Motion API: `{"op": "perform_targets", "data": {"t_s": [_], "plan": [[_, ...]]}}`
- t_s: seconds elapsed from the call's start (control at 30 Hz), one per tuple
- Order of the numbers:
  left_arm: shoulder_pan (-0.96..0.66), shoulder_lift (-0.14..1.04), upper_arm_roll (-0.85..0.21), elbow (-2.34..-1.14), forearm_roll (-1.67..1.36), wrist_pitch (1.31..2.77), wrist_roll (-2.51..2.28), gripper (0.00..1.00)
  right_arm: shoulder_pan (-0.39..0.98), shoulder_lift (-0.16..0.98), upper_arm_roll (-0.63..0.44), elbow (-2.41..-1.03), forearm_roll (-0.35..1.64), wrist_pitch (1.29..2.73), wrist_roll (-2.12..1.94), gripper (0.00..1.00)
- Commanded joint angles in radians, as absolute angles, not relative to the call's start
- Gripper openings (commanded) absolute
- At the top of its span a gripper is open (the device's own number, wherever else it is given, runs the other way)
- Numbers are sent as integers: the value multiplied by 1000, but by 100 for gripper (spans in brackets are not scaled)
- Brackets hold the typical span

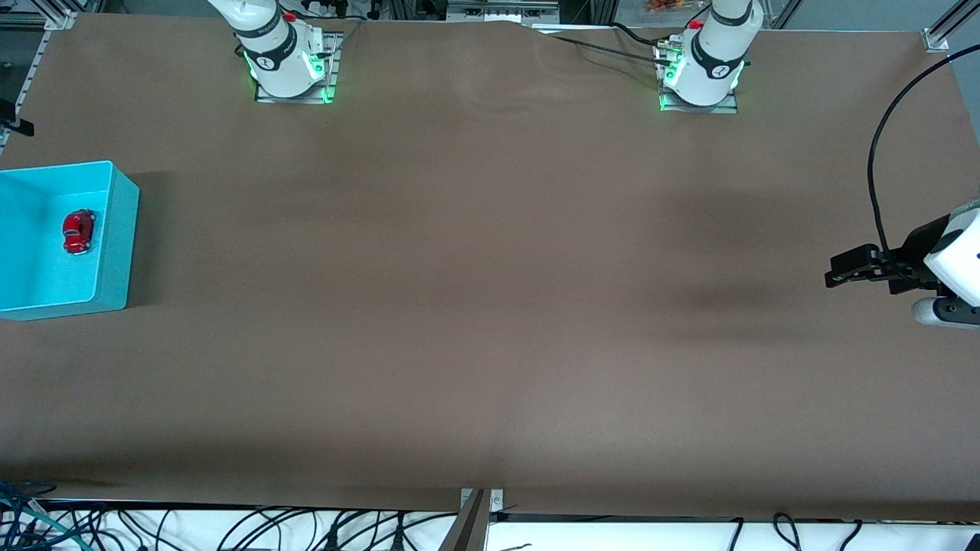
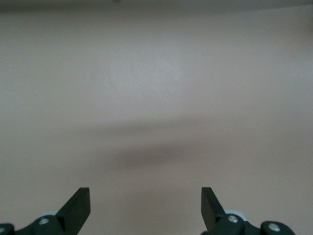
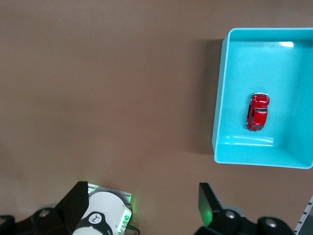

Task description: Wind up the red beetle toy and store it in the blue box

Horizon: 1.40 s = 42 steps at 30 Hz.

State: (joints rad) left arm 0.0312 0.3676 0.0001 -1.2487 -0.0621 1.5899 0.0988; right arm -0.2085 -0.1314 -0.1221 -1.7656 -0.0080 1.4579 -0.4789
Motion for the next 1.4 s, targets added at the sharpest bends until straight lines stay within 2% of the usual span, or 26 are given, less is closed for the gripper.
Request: {"op": "perform_targets", "data": {"t_s": [0.0, 0.2, 0.63, 0.9, 1.37], "plan": [[32, 385, -2, -1213, -52, 1578, 110, 100, -210, -155, -66, -1761, -23, 1431, -399, 100], [34, 385, -2, -1213, -52, 1578, 110, 100, -207, -150, -8, -1724, -23, 1388, -312, 100], [32, 385, -3, -1213, -52, 1578, 110, 100, -189, -146, 159, -1718, -15, 1390, -86, 100], [32, 385, -3, -1213, -52, 1578, 110, 100, -170, -137, 209, -1718, -9, 1402, 3, 100], [32, 385, -3, -1213, -52, 1578, 110, 100, -155, -127, 210, -1720, -6, 1431, 15, 100]]}}
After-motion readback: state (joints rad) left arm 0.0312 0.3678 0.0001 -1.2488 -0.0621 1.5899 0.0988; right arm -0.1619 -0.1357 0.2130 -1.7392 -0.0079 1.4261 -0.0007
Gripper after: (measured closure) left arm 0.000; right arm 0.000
